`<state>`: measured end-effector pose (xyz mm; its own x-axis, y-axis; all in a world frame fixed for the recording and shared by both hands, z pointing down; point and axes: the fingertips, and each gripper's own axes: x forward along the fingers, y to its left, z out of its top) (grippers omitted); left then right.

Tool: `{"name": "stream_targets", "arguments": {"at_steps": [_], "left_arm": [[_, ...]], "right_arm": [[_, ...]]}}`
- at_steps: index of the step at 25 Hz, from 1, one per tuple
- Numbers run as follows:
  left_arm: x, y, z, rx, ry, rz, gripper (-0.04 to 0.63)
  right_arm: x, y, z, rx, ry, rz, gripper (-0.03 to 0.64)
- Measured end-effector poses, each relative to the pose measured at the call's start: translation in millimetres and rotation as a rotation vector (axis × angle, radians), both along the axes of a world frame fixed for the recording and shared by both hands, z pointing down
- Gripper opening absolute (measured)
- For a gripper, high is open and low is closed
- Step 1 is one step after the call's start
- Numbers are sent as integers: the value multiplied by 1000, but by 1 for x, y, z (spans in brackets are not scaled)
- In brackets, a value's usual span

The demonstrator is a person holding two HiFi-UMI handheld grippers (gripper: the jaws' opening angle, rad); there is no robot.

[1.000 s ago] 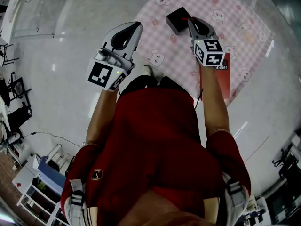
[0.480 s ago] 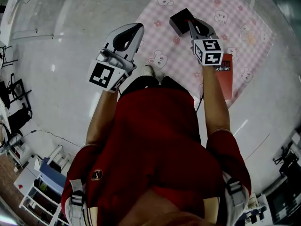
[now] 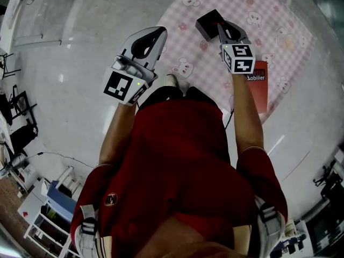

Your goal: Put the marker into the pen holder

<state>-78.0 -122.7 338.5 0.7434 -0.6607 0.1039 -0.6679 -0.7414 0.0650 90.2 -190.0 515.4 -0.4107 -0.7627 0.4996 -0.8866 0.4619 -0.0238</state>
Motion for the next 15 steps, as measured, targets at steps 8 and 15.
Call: {"name": "stream_targets", "arguments": {"at_steps": [8, 15], "left_arm": [[4, 1, 3, 3, 10, 14, 8], [8, 4, 0, 6, 9, 31, 8]], "right_arm": [[7, 3, 5, -2, 42, 15, 63], [12, 4, -12, 32, 30, 15, 110]]}}
